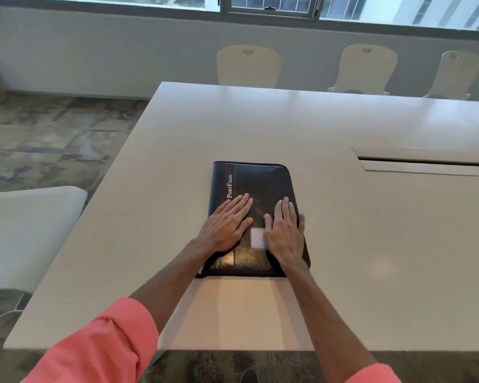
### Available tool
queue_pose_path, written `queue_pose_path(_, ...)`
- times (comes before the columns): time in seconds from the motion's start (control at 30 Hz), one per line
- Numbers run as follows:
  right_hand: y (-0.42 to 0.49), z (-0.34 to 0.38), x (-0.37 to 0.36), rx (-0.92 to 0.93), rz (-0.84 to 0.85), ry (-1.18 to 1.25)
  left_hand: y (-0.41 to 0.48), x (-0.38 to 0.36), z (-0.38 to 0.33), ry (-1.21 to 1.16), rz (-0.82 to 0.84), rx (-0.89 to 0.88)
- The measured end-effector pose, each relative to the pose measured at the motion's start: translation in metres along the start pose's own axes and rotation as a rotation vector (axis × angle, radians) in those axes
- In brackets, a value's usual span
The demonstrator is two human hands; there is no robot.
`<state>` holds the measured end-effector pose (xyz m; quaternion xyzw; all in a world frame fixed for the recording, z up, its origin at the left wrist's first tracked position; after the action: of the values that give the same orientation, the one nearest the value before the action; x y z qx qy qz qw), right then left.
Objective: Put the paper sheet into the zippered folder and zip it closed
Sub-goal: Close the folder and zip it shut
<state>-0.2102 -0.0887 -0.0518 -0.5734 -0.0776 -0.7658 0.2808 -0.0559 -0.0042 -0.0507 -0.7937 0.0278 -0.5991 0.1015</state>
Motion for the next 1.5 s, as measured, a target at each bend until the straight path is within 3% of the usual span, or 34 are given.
queue_pose_path(0.33, -0.014, 0.013, 0.001, 0.042, 0.003, 0.029, -0.041, 0.009, 0.013, -0.185, -0.026, 0.017)
queue_pose_path(0.5, -0.046, 0.047, -0.009, 0.178, -0.091, 0.046, -0.097, 0.008, 0.027, -0.289, -0.141, 0.011)
queue_pose_path(0.6, -0.074, 0.073, -0.018, 0.281, -0.157, 0.196, -0.129, 0.007, 0.030, -0.296, -0.203, -0.004)
queue_pose_path(0.7, -0.102, 0.095, -0.035, 0.408, -0.107, 0.284, -0.154, 0.005, 0.031, -0.329, -0.246, 0.005)
queue_pose_path(0.8, -0.127, 0.113, -0.049, 0.504, -0.105, 0.200, -0.176, -0.004, 0.030, -0.347, -0.258, 0.004)
queue_pose_path(1.03, -0.167, 0.111, -0.056, 0.402, -0.266, 0.124, -0.210, -0.020, 0.028, -0.330, -0.275, -0.022)
queue_pose_path(1.27, -0.180, 0.119, -0.070, 0.347, -0.147, 0.102, -0.219, -0.019, 0.024, -0.287, -0.349, 0.004)
queue_pose_path(1.5, -0.183, 0.127, -0.070, 0.246, -0.154, 0.136, -0.223, -0.015, 0.024, -0.289, -0.367, 0.006)
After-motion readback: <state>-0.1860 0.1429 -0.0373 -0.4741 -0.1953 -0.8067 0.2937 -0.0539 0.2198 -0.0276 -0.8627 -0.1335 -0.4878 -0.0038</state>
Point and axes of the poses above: each hand's wrist, its own y-axis towards the middle knuckle, its own x-axis out of the back of the hand, z = x × y, the point moved 6 cm from there along y, towards the middle knuckle, and after that the axes turned 14 degrees about z, right-handed, at the moved point
